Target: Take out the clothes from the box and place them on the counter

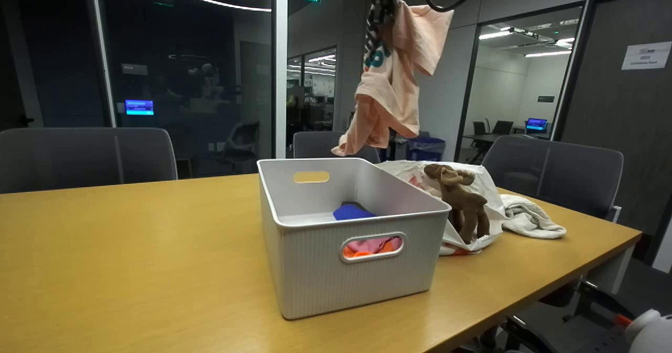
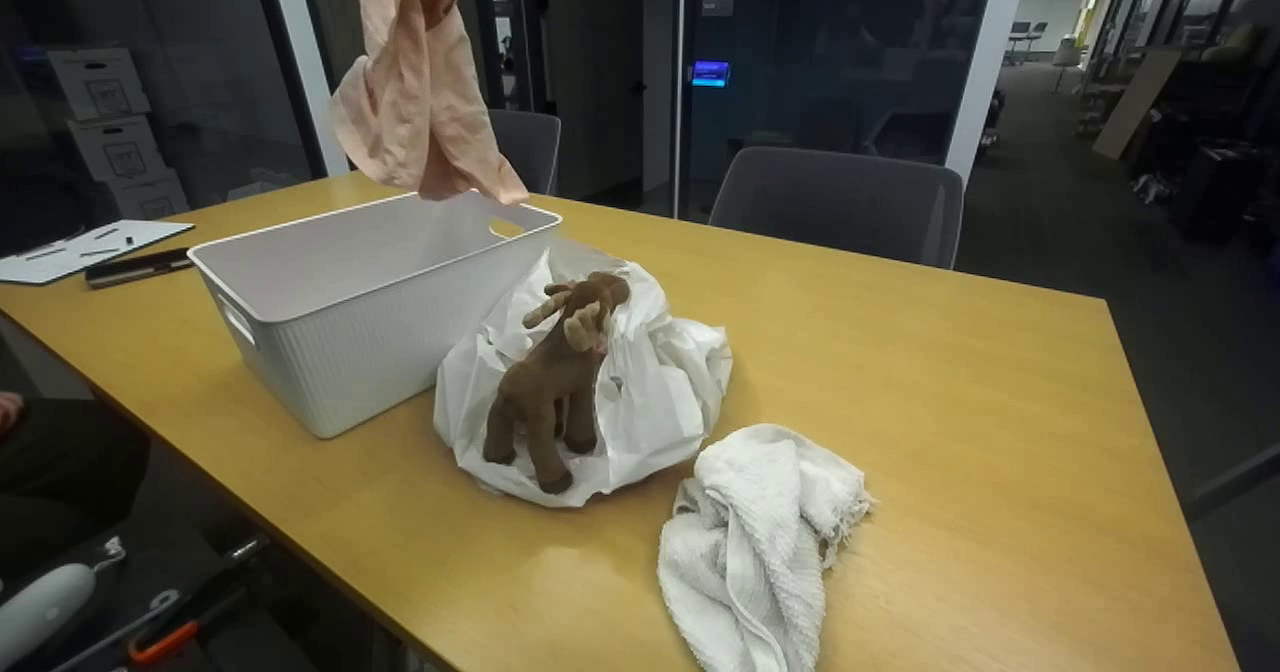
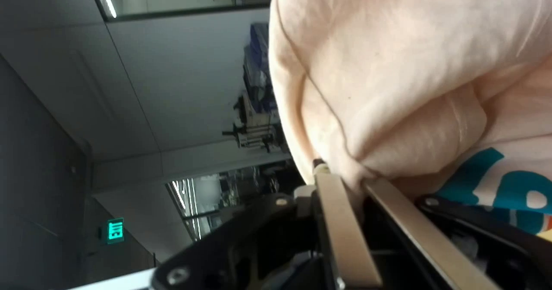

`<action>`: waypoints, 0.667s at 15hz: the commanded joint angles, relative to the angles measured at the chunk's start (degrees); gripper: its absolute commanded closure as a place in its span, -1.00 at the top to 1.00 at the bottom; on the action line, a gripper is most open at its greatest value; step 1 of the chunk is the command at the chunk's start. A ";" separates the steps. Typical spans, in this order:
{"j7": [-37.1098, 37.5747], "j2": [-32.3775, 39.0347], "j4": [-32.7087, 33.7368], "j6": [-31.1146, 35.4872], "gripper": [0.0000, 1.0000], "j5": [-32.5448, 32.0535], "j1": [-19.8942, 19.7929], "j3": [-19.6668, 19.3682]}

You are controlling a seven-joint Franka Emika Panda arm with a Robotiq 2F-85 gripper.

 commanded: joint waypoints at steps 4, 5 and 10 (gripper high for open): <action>6.04 -1.60 -5.67 -11.55 -0.96 -0.32 -4.65 -3.21; 6.05 -1.47 -6.01 -11.89 -0.96 0.24 -5.13 -3.86; 6.77 -0.39 -7.57 -8.59 -0.96 7.23 -5.97 -5.66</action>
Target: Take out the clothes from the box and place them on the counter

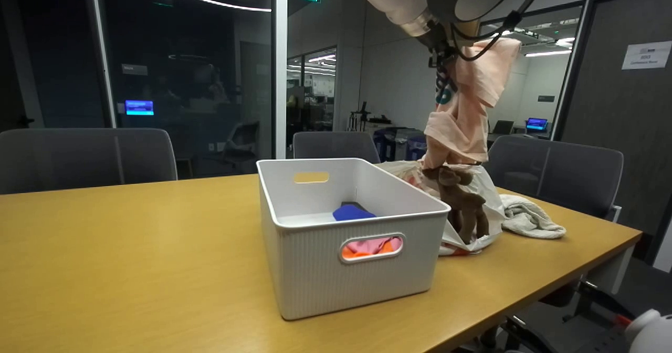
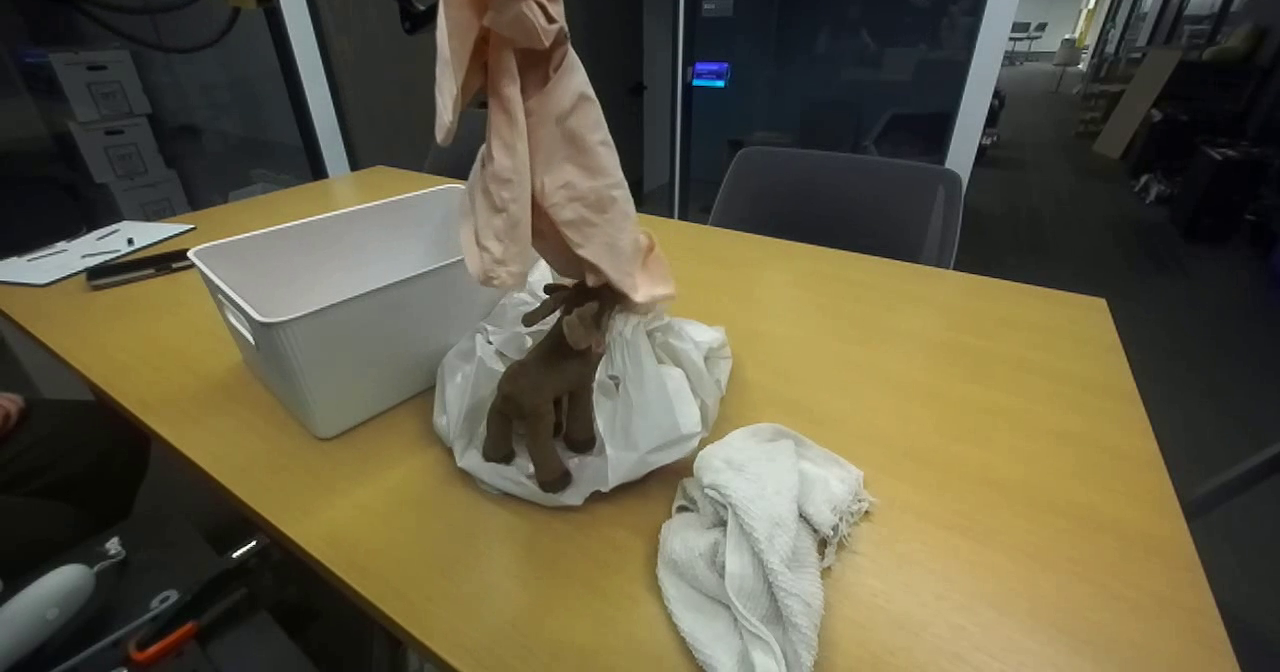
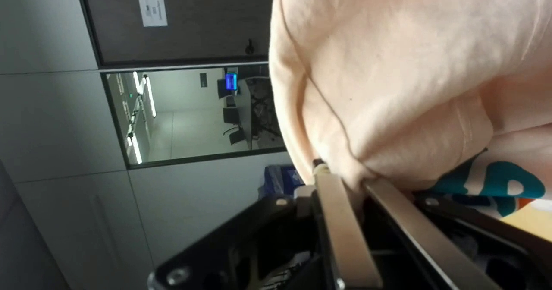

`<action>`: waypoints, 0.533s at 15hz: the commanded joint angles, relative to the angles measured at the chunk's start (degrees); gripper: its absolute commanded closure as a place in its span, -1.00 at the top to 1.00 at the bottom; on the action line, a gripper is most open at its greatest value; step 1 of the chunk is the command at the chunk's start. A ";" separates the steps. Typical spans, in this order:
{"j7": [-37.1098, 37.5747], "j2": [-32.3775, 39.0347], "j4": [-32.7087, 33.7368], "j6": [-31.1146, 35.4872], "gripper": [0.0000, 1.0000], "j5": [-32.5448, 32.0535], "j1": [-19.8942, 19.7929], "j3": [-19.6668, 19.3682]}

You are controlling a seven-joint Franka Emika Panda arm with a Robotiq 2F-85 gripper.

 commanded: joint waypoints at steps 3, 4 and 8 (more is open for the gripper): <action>2.30 -1.23 -1.63 -0.29 -0.96 4.18 0.35 0.69; 2.47 -1.39 -1.78 -0.59 -0.96 4.66 0.48 0.95; 2.25 -1.71 -2.05 2.25 -0.95 7.57 0.64 1.13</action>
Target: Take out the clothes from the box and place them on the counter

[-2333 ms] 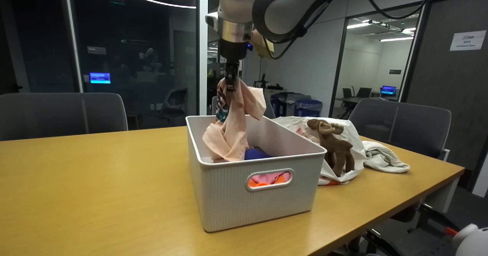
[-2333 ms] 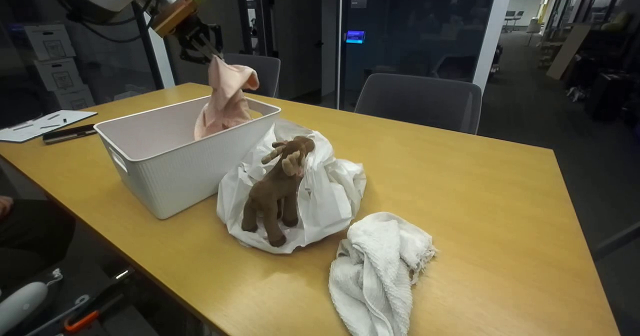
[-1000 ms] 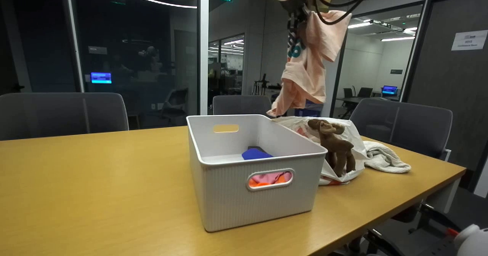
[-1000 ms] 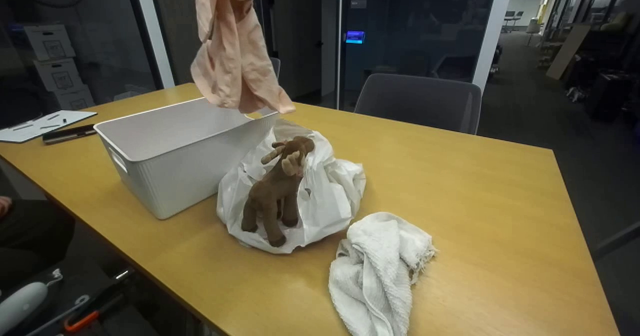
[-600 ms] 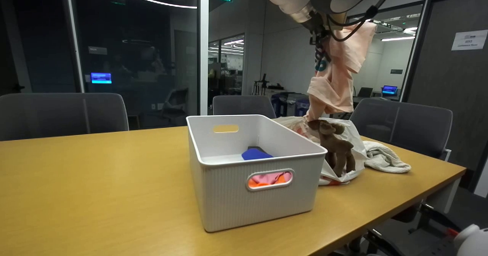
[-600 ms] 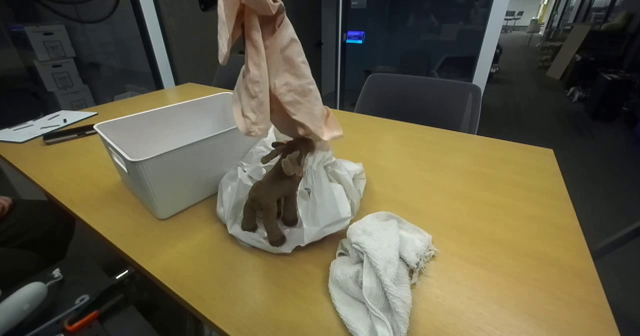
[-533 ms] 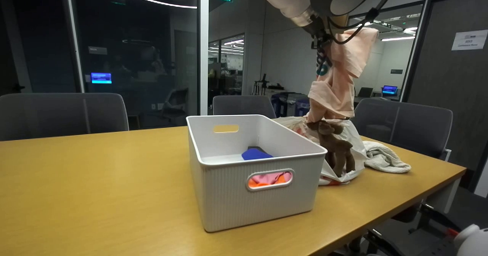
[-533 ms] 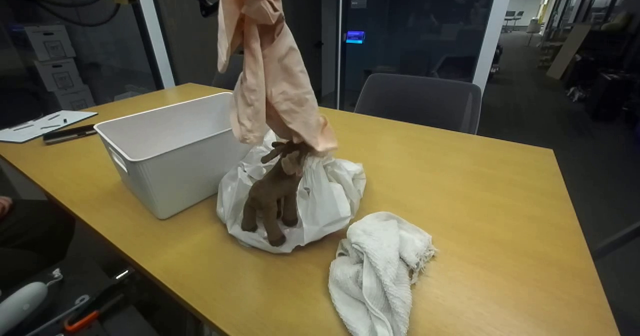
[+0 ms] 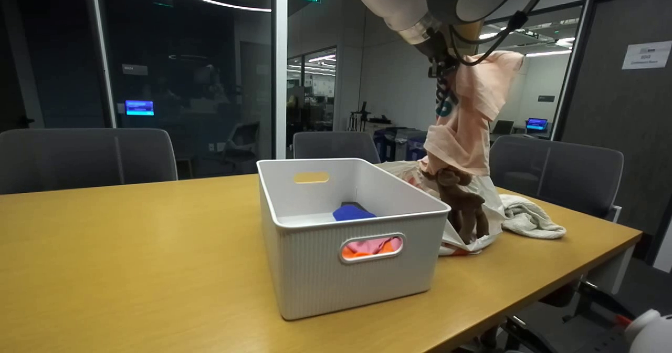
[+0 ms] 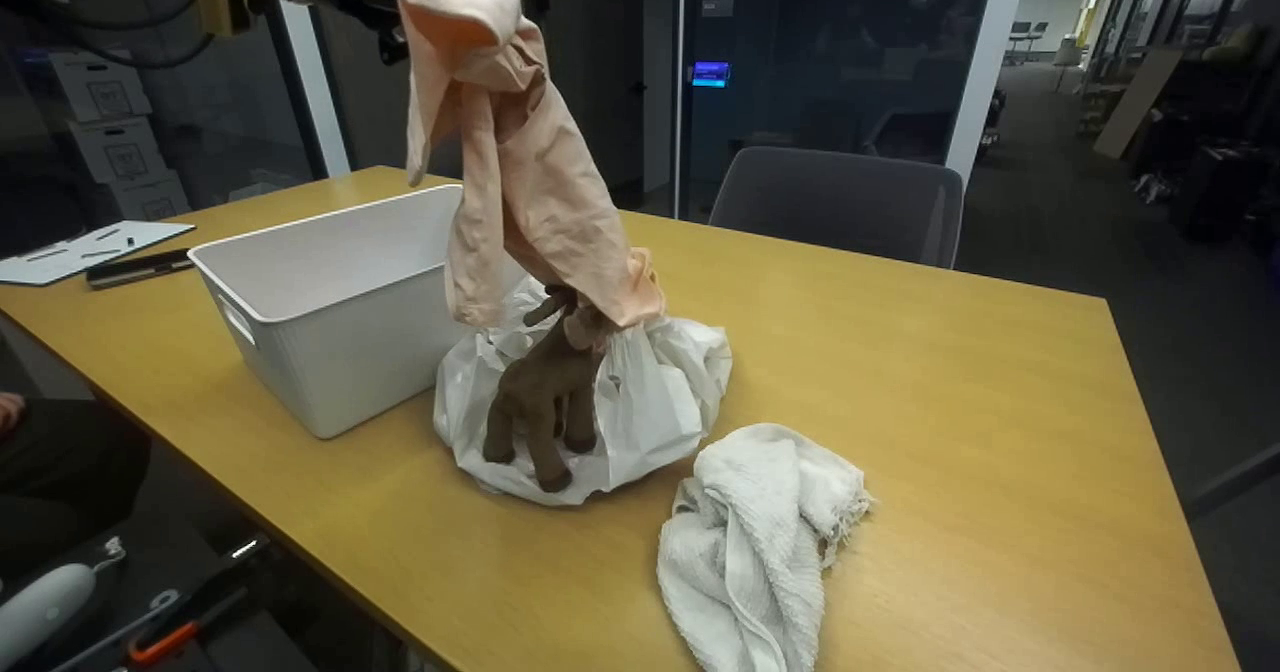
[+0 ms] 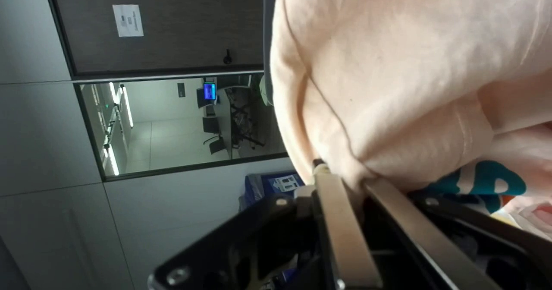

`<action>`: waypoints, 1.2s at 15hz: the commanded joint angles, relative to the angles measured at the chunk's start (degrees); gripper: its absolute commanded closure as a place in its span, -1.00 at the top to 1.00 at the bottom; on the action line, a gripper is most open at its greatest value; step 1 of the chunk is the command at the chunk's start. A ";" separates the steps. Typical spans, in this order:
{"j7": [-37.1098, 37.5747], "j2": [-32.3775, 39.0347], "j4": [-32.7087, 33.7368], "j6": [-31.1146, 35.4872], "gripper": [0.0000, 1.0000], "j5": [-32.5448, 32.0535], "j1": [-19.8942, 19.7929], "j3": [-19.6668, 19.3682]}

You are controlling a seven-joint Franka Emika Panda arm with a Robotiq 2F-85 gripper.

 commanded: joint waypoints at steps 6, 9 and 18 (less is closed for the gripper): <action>-1.14 0.96 -3.97 16.87 -0.96 5.36 -1.96 -3.01; -3.80 3.50 -4.24 21.27 -0.94 3.24 -3.37 -4.31; -11.03 7.71 -3.42 17.69 -0.94 -9.75 -3.54 -4.09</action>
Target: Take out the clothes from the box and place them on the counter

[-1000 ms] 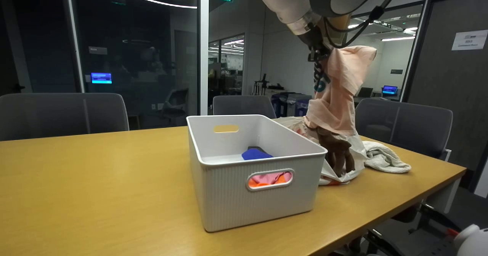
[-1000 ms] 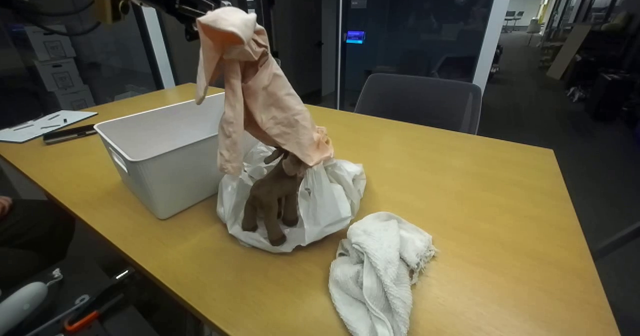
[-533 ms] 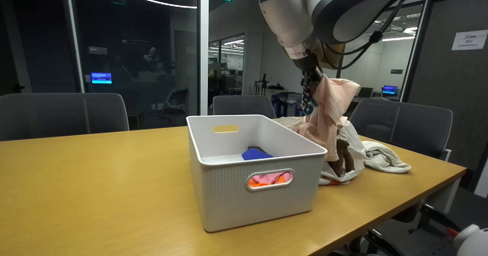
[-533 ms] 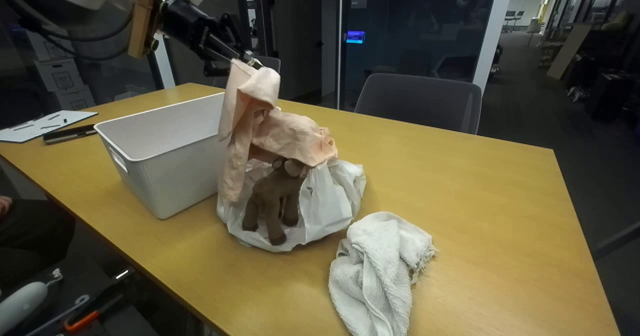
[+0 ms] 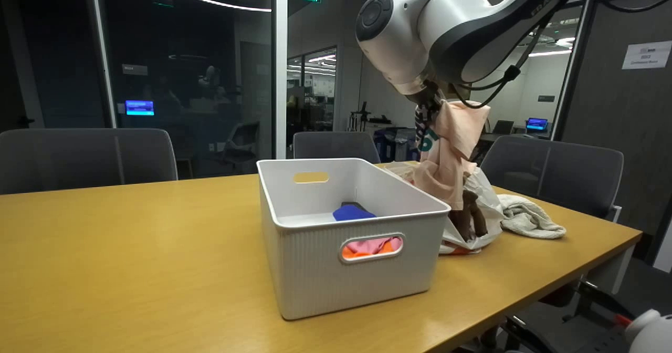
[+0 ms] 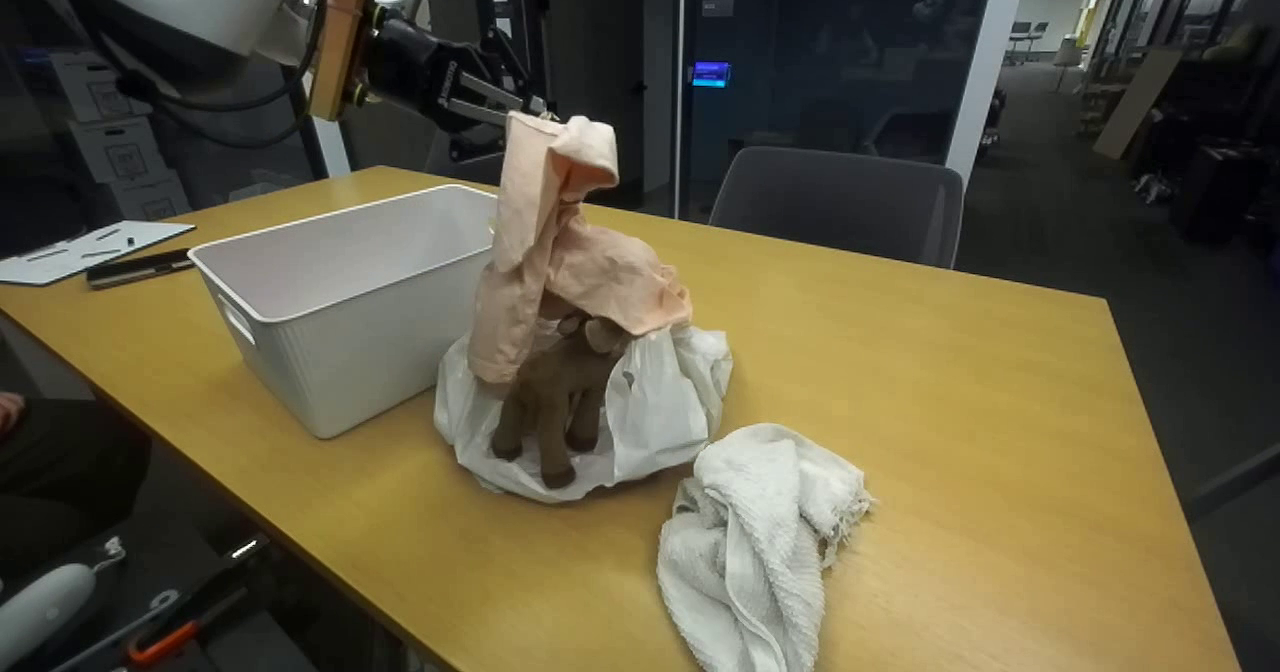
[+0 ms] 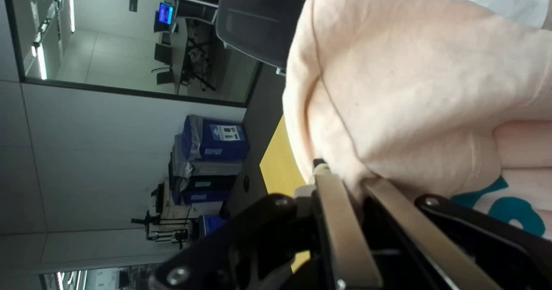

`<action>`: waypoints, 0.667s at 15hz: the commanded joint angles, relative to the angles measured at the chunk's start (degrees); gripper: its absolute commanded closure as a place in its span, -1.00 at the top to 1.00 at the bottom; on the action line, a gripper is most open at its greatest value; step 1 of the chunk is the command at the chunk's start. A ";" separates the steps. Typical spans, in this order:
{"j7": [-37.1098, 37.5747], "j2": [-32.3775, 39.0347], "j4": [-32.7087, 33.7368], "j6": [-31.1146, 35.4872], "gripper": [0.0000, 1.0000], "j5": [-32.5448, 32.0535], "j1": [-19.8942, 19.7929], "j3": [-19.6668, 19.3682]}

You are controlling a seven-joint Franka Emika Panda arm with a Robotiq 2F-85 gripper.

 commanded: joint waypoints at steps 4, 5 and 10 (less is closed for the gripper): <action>-3.81 3.36 -0.12 6.06 -0.96 -0.24 -2.05 -2.10; -4.25 4.04 0.06 7.48 -0.96 -0.01 -2.59 -2.61; -11.58 6.92 1.36 16.20 -0.95 7.51 -6.33 -5.42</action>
